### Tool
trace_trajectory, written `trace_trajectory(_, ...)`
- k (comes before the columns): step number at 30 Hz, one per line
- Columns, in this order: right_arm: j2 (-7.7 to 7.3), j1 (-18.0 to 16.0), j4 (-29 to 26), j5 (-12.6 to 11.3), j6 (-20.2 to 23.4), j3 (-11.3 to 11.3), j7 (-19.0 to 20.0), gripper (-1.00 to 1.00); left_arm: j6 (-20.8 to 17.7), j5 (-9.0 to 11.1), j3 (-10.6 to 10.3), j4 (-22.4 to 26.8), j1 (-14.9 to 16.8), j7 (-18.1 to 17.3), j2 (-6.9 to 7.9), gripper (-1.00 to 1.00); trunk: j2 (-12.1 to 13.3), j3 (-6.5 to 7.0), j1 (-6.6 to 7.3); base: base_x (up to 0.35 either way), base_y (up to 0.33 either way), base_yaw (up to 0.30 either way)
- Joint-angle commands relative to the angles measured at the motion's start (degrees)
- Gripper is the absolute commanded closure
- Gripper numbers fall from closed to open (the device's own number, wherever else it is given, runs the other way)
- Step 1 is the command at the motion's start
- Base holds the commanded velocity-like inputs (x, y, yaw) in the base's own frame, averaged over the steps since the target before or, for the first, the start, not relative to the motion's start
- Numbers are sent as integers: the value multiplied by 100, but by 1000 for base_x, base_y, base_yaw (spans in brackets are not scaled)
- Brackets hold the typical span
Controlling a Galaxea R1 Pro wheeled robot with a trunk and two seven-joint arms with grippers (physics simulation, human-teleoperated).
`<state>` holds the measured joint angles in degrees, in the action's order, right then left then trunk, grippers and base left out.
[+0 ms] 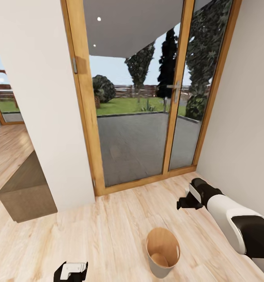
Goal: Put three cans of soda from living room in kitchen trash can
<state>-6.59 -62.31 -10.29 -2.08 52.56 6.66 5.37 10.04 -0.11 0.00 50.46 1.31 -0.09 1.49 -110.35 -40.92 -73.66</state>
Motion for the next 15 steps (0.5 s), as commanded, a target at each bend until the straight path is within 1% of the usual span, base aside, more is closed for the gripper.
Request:
trace_trajectory(1, 0, 0, 0, -1, 0, 0, 0, -100, 1, 2, 0, 0, 0, 0, 0, -100, 0, 0, 0, 251, 122, 0)
trace_trajectory(5, 3, 0, -1, 2, 0, 1, 0, -100, 5, 19, 0, -1, 1, 0, 0, -100, 0, 0, 0, 237, 111, 0)
trace_trajectory(8, 7, 0, 0, -1, 0, 2, -1, -100, 6, 22, -1, -1, -1, 0, 0, -100, 0, 0, 0, 170, 79, 0)
trace_trajectory(15, 5, 2, -1, 2, 0, 2, -1, -100, 7, 39, 4, -1, -6, 0, 0, -100, 0, 0, 0, 61, 28, 0)
